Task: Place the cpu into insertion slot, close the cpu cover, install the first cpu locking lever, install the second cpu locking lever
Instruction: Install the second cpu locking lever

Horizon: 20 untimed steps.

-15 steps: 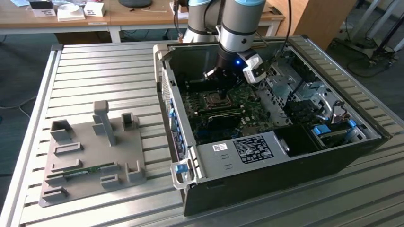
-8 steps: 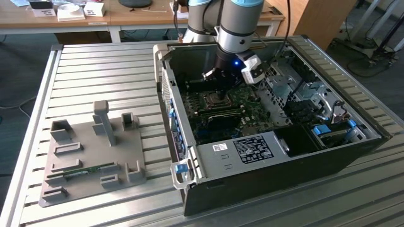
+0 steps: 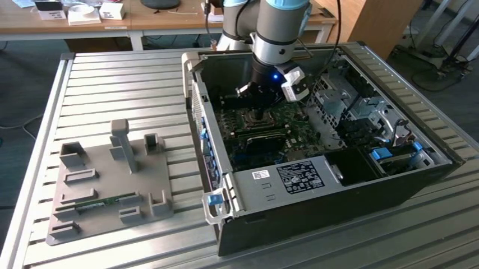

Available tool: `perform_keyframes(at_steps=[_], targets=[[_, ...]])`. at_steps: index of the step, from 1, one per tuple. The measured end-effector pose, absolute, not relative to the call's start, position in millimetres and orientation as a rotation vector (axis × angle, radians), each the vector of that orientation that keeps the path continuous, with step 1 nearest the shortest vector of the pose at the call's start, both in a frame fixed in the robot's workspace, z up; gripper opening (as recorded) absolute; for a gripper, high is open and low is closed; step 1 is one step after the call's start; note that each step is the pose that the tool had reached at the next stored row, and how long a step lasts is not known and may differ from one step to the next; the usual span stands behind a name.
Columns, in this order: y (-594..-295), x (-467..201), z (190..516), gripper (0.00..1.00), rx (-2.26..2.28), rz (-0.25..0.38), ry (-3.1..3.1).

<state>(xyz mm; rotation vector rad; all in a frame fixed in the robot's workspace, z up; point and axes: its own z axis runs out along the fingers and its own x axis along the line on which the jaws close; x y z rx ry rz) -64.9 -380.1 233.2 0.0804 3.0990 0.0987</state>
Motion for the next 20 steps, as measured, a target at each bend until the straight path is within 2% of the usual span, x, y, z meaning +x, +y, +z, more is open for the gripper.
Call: perform_keyframes(at_steps=[20], targets=[[-380.1, -76.1, 225.0, 0.11, 0.106, 0.098, 3.098]])
